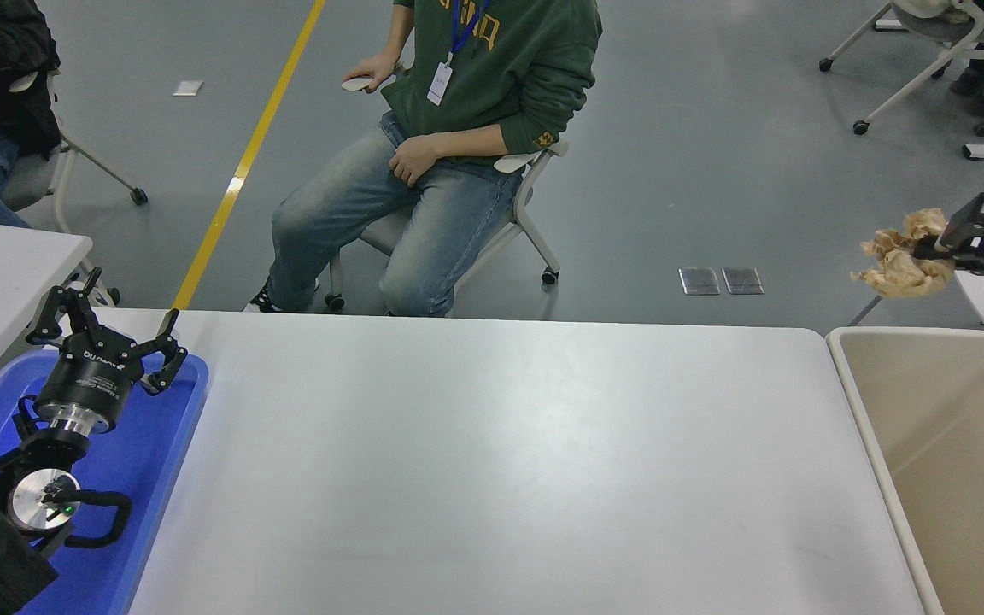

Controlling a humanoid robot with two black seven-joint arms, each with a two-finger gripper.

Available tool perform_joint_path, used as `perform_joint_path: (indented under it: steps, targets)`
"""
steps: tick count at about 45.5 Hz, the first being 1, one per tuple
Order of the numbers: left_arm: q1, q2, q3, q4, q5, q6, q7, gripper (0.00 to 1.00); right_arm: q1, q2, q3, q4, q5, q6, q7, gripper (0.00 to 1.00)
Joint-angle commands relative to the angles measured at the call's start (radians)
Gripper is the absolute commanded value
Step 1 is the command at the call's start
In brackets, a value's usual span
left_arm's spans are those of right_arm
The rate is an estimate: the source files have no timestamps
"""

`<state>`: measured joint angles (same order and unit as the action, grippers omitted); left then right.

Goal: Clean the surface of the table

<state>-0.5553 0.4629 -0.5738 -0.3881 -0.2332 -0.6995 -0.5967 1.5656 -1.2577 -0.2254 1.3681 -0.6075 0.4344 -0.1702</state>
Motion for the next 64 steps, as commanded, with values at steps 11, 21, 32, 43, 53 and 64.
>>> perform_joint_path:
  steps: [11,21,32,43,53,64]
  targets:
    - [0.000,0.000,0.000,0.000,0.000,0.000,0.000,1.00,-0.179,0.027,-0.003,-0.264,-0.084,-0.074,0.001,0.00]
    - [0.000,0.000,0.002,0.000,0.000,0.000,0.000,1.00,-0.301,0.110,-0.002,-0.425,-0.086,-0.144,0.003,0.00]
    - [0.000,0.000,0.002,0.000,0.000,0.000,0.000,1.00,-0.432,0.230,-0.002,-0.549,-0.081,-0.272,0.005,0.00]
    - [0.000,0.000,0.002,0.000,0.000,0.000,0.000,1.00,-0.576,0.445,0.020,-0.813,-0.066,-0.370,0.011,0.00]
    - [0.000,0.000,0.000,0.000,0.000,0.000,0.000,1.00,-0.679,0.649,0.020,-1.110,-0.035,-0.391,0.014,0.00]
    - [0.000,0.000,0.002,0.000,0.000,0.000,0.000,1.00,-0.757,0.833,0.018,-1.325,0.046,-0.398,0.014,0.00]
